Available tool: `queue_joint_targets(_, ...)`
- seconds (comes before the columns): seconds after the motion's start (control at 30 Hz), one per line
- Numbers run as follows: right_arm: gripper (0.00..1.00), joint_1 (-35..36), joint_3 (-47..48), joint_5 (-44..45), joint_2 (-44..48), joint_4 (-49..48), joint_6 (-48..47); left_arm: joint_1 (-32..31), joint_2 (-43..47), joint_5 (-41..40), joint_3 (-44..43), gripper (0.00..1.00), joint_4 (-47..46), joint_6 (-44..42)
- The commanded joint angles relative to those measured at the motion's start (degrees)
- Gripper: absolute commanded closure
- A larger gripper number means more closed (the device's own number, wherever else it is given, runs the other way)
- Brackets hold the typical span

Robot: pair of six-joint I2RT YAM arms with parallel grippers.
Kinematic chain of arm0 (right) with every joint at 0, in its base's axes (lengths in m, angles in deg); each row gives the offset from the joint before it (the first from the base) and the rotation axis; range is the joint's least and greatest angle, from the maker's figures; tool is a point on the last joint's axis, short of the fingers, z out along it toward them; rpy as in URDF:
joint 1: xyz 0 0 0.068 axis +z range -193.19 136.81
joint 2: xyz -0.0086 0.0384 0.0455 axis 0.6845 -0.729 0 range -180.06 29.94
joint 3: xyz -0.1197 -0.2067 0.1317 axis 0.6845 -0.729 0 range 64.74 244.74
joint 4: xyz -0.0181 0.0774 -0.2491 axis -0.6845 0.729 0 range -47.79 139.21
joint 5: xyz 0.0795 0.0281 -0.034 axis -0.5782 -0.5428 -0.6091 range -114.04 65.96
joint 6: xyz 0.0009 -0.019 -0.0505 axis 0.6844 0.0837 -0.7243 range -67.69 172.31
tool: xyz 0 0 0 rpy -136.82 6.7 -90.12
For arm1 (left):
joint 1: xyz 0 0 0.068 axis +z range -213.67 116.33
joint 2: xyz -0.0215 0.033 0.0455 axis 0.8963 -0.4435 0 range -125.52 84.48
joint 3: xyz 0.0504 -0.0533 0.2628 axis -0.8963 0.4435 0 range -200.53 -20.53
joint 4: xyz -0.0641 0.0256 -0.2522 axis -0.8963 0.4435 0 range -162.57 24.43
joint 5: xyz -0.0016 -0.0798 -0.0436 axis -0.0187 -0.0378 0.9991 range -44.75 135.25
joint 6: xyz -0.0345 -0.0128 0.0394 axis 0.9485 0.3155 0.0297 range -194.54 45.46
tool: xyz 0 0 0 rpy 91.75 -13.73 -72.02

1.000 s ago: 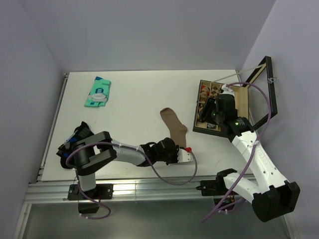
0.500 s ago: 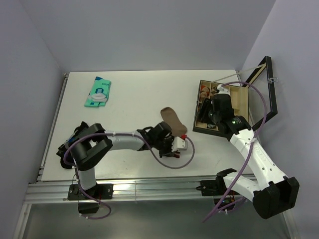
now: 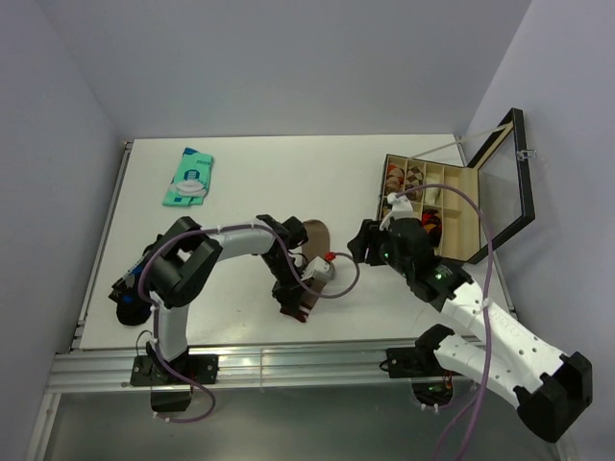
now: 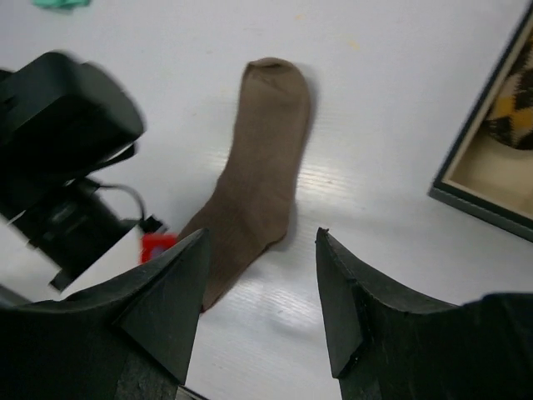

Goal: Roll the socks
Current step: Roll the sock at the center of the board.

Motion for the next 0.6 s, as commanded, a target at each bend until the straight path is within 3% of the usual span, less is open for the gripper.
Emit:
queue_joint_targets(0.0, 0.39, 4.1, -4.6, 1.2, 4.2, -9.0, 0.5, 2.3, -3.7, 7.5, -4.1, 1.00, 14.8, -8.5)
queue_joint_targets(0.17, 0.39, 10.1, -13.6, 2.4, 9.6, -16.8, 2.0, 5.9, -9.3, 11.1, -9.1, 1.00, 21.5, -12.2)
queue_joint_targets(0.3, 0.39, 14.4, -15.7, 13.3, 12.6, -14.8, 5.5, 7.9, -12.5, 12.2, -11.8, 1.00, 26.2, -15.1)
queue_joint_targets(0.57, 0.39, 15.3, -16.3, 12.9, 18.9, -16.0, 2.5, 9.9, -14.9, 13.1, -13.2, 1.00, 26.9, -14.6)
